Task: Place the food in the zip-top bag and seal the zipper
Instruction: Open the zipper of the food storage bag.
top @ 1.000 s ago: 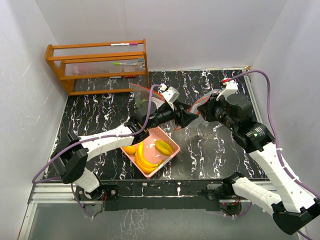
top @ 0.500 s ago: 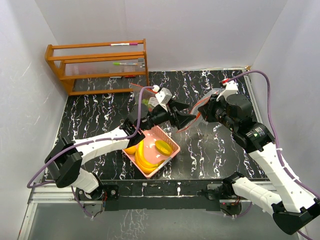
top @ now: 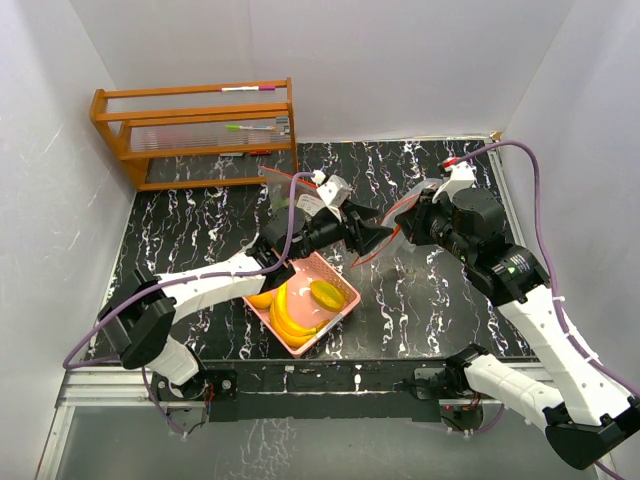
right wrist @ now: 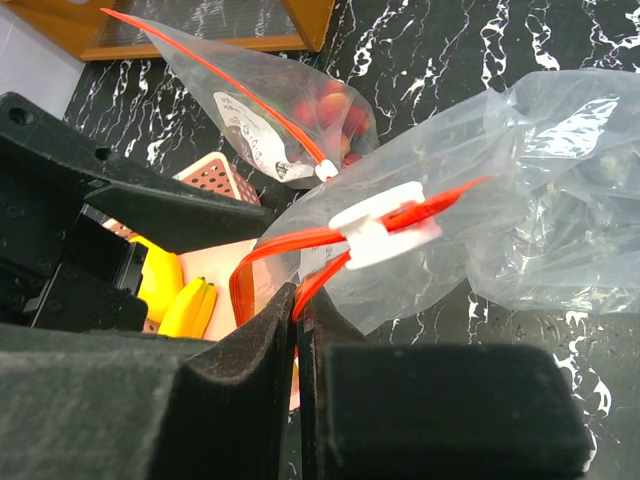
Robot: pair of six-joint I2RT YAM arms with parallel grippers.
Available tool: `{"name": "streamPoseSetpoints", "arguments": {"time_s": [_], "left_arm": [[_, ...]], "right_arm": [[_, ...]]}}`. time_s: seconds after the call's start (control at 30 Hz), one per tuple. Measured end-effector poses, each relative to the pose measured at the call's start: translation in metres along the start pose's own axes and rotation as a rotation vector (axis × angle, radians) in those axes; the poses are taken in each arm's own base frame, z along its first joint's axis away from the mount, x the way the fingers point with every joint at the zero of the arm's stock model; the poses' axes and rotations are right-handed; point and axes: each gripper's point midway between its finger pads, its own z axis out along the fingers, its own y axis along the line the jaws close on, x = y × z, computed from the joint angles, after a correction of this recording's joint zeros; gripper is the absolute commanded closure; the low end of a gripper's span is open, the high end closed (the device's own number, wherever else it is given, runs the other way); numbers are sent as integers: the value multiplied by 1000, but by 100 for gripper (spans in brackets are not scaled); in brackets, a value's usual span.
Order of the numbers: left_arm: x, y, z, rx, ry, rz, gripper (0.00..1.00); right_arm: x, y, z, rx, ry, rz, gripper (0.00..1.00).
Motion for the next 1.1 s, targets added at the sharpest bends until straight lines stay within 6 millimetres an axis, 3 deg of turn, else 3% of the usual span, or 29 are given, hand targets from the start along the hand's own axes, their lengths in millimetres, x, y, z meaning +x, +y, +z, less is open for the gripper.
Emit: {"name": "streamPoseSetpoints", "arguments": {"time_s": [0.7,0.8,0.9,1.1], "left_arm": [[30,20,21,-41,32,-31,55],[29,19,26,-29,31,-41,73],[25,15,31,-7,24,-47,100],[26,12,31,11,32,-37,100]], "right_arm": [[6,14,-17,-86,37,-8,92],[8,17,-17,-101,48,-9,92],[9,18,-17,-107,51,-8,92],[10,17,-20,-102,58,-8,92]]}}
